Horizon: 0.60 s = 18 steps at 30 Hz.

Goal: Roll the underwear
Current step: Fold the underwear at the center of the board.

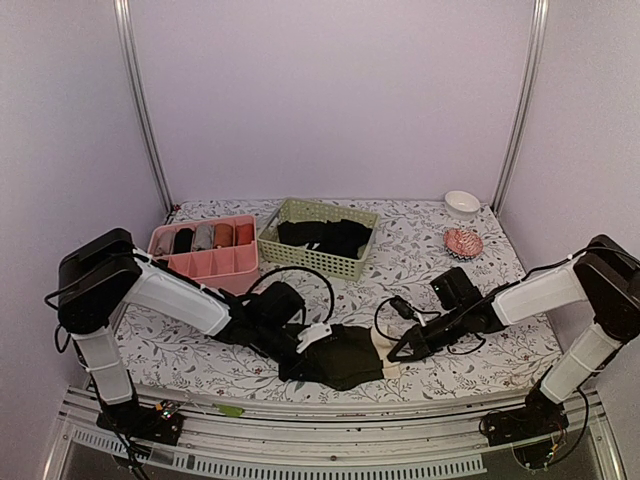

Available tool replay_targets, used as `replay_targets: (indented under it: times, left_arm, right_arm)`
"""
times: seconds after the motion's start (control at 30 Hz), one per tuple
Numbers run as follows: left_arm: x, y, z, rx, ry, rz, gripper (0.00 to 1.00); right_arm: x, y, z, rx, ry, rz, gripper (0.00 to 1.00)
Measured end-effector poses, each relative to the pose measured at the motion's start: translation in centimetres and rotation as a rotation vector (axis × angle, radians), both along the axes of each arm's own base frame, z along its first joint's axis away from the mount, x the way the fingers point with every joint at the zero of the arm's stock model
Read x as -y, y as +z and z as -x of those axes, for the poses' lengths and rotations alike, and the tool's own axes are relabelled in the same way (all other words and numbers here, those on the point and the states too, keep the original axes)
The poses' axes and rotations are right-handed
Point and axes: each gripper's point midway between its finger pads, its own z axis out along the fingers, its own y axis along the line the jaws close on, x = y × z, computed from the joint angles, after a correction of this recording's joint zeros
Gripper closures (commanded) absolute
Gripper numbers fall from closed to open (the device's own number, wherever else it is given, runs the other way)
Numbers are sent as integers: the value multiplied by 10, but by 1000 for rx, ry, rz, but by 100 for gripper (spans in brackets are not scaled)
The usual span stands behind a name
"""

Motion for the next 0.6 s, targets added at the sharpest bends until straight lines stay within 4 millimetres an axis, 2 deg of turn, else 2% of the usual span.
replay_targets:
  times: [0.23,0.6]
  left_arm:
    - [-2,-2,-4,9,13,-11,100]
    - [-13,-3,-27,48,82,-41,100]
  right_arm:
    - [-3,-14,5,-45,15,4,100]
    - [-14,-11,-14,-31,16,-11,100]
